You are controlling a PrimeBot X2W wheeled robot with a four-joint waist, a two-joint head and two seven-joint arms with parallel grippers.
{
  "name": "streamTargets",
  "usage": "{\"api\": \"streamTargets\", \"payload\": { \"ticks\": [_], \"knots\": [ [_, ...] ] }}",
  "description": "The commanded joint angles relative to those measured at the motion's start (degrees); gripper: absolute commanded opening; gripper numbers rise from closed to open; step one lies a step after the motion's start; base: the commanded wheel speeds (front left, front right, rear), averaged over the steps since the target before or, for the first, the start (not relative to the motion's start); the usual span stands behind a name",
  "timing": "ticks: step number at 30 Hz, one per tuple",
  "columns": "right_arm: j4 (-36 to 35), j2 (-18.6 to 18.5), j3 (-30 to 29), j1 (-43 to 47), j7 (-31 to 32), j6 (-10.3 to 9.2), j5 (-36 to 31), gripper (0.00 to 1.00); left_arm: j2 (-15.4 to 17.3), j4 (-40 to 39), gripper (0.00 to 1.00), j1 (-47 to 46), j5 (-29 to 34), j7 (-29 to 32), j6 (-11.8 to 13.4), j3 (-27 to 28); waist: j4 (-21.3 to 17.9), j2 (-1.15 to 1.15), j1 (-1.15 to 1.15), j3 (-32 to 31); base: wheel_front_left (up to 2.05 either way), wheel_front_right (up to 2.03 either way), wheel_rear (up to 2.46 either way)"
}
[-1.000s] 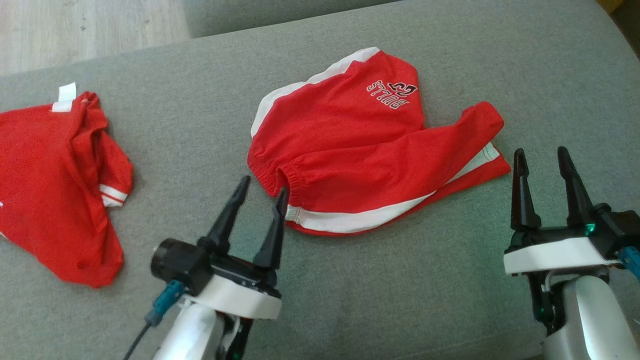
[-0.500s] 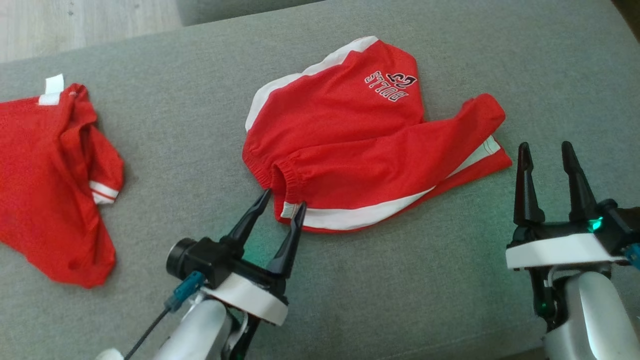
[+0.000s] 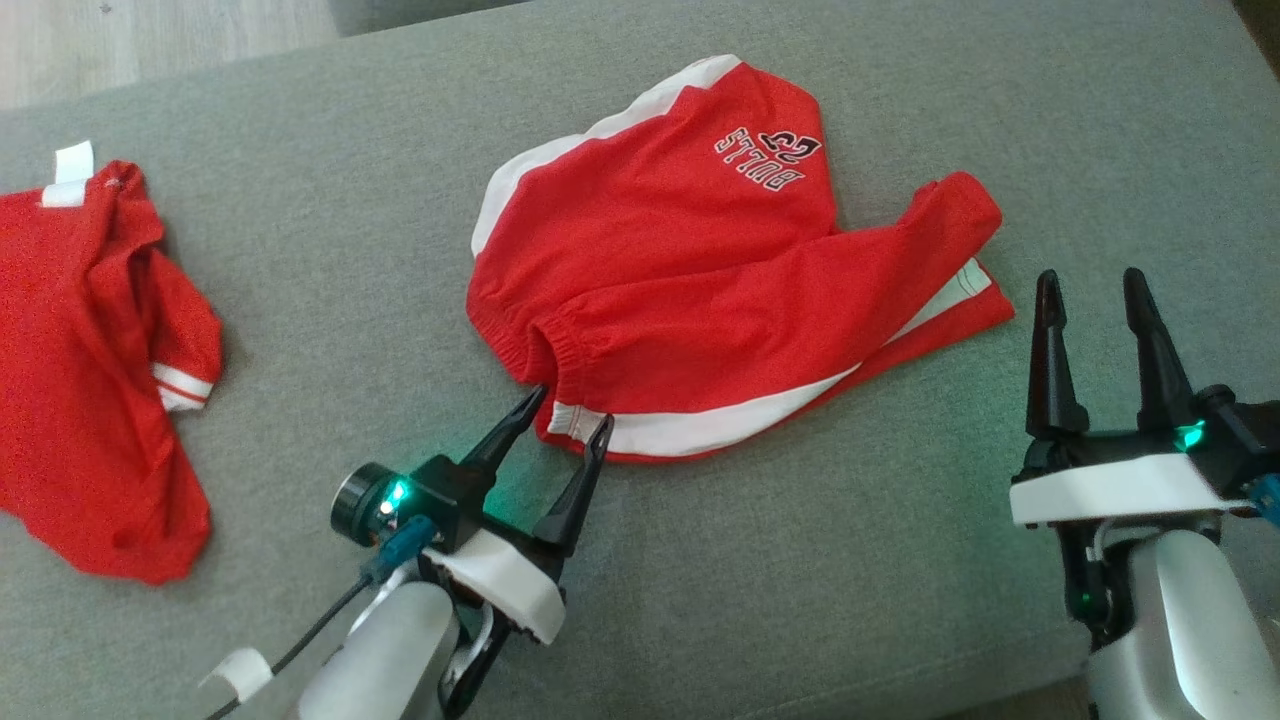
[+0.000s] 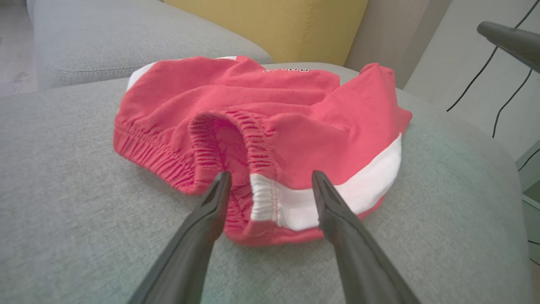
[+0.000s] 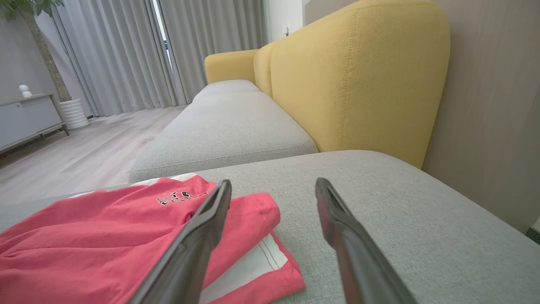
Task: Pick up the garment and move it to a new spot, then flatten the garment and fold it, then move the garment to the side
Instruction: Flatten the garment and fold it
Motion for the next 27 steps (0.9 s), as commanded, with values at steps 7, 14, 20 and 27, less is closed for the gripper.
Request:
{"api": "streamTargets", "payload": {
  "ticks": [7,14,20,27],
  "knots": [
    [-1.05,-0.22,1.1,-2.37,-0.62,-0.05,-0.25,1.0,0.81,0.36,0.91,-3.34,0.36,0.1,0.22,0.54,-0.62,0.0,0.0,0.2,0.0,0.0,0.0],
    [0.34,-0.21,0.6,-2.51,-0.62,-0.05,-1.14,1.0,0.92,0.02,0.0,-3.32,-0.37,-0.71,0.21,0.05,-0.68,0.0,0.0,-0.18,0.0,0.0,0.0],
    [2.09,-0.21,0.15,-3.13,0.89,-0.05,-3.57,1.0,1.27,-2.89,0.0,-2.33,-0.78,-1.9,1.08,1.57,0.26,0.0,0.0,-0.56,0.0,0.0,0.0],
    [4.86,-0.21,-0.22,-4.95,4.77,-0.05,-6.65,1.0,1.03,-6.27,0.0,-1.09,-0.56,-2.35,1.96,3.4,1.97,0.0,0.0,-0.44,0.0,0.0,0.0]
  ]
}}
